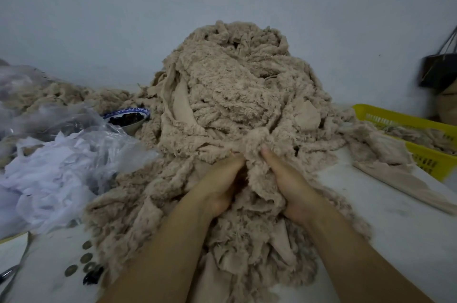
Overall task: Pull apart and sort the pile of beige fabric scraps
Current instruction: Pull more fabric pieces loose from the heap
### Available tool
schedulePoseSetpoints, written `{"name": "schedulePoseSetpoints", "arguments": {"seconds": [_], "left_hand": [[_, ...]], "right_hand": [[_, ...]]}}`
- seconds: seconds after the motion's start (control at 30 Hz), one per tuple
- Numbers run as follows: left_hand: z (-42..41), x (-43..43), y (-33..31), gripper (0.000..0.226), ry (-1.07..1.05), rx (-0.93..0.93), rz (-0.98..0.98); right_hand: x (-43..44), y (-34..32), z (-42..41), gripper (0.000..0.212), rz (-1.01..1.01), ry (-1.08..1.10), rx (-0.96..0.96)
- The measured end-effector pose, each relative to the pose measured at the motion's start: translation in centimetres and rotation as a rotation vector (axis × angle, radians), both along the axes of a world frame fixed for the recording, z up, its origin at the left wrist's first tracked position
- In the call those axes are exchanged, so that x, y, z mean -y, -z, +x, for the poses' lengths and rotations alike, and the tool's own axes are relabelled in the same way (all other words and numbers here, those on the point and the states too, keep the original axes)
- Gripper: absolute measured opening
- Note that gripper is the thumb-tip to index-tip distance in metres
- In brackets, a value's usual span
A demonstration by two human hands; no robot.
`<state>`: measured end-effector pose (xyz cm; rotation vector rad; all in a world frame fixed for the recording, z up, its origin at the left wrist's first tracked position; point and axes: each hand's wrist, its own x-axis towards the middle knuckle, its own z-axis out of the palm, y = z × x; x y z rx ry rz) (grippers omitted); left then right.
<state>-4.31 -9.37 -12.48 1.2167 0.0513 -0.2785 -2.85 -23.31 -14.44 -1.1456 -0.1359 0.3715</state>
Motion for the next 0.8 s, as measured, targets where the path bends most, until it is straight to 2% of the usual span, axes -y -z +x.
{"name": "schedulePoseSetpoints", "arguments": {"seconds": [0.1,0.17,0.23,0.3,0.43,0.5,0.57,0.63,0.67,0.7,0.77,0.8], "left_hand": [[0.4,-0.6,0.2,0.019,-0.171,0.012,-0.285],[0.7,-1.7,0.3,0.021,-0.275,0.011,-0.485],[0.9,-2.7,0.4,0.026,-0.351,-0.013,-0.581],[1.1,-3.8,0.6,0.030,-0.393,-0.012,-0.641],[1.1,-6.2,1.1,0.025,-0.548,-0.031,-0.787],[0.9,-6.4,1.3,0.027,-0.570,0.021,-0.809],[0.7,-5.4,1.0,0.024,-0.524,0.090,-0.682],[0.5,-4.2,0.8,0.025,-0.477,0.131,-0.239],[0.3,-3.6,0.8,0.033,-0.448,0.143,0.013],[-0.1,-3.1,0.8,0.050,-0.391,0.152,0.215],[-1.0,-2.4,0.8,0.086,-0.298,0.212,0.526],[-1.5,-2.0,1.0,0.088,-0.274,0.307,0.650]], "right_hand": [[-0.3,0.2,-0.1,0.032,-0.158,-0.006,0.010],[-0.2,0.5,0.2,0.026,-0.250,0.015,0.009],[-0.1,0.2,0.1,0.024,-0.239,0.038,-0.018],[0.2,-0.4,0.1,0.022,-0.116,0.092,-0.067],[2.9,-1.4,0.7,0.035,0.320,0.289,-0.169],[3.7,-1.4,0.7,0.049,0.463,0.351,-0.160],[3.4,-1.3,0.6,0.052,0.516,0.312,-0.158],[2.4,-1.3,0.2,0.031,0.456,0.239,-0.123],[1.9,-1.4,0.0,0.028,0.417,0.227,-0.097],[1.7,-1.3,0.0,0.032,0.395,0.218,-0.078],[1.3,-1.3,0.1,0.036,0.406,0.214,-0.066],[1.2,-1.3,0.1,0.036,0.405,0.212,-0.066]]}}
